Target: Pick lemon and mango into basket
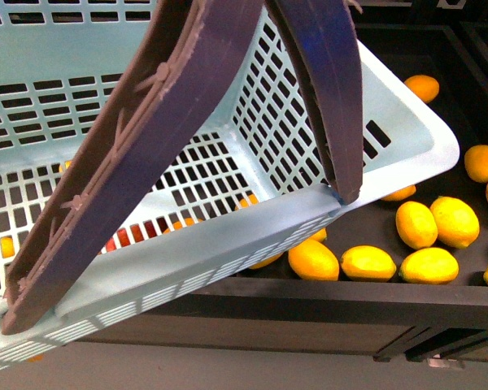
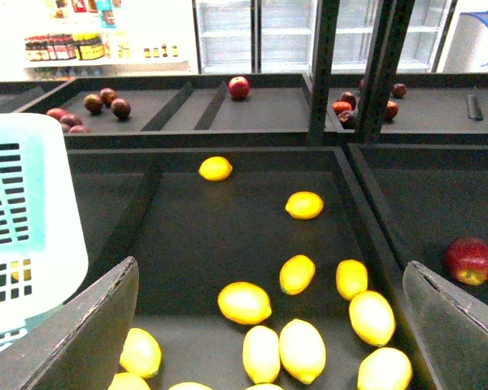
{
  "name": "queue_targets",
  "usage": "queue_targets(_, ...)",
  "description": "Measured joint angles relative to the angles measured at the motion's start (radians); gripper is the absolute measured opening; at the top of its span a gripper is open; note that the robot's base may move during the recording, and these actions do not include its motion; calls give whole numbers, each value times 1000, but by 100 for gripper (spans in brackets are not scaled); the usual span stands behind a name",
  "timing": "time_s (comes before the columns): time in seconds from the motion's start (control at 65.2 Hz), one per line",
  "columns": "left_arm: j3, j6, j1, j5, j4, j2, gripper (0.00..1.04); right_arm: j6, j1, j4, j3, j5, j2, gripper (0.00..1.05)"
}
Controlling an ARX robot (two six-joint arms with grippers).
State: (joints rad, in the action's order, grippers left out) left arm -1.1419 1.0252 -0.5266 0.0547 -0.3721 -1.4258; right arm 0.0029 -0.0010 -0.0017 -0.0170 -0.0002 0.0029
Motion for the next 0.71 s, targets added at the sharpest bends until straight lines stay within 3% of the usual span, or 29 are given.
queue_targets(0.061,0,0,-1,0,0,0,5,23,-3,-26,-8,-8,16,96)
queue_targets(0.107,0,0,-1,-1,0,0,5,100,-25,-155,-59,-40,84,96)
queue_targets(0.153,0,0,0,-3,0,0,5,197,-79,-275,-118,-70,225,96)
queue_targets(0.199,0,-1,0,-3,0,0,5,275,-121,-277,-131,-87,333,96)
queue_targets(0.322,0,1,1,-3,0,0,5,381,-183,-102,-159,-108,647,96)
queue_targets(0.506,0,0,1,-2,0,0,5,494,-140,289,-361,-50,1228,96)
queue_targets(0.705,0,-1,1,-3,0,0,5,734,-48,345,-650,42,1729,96)
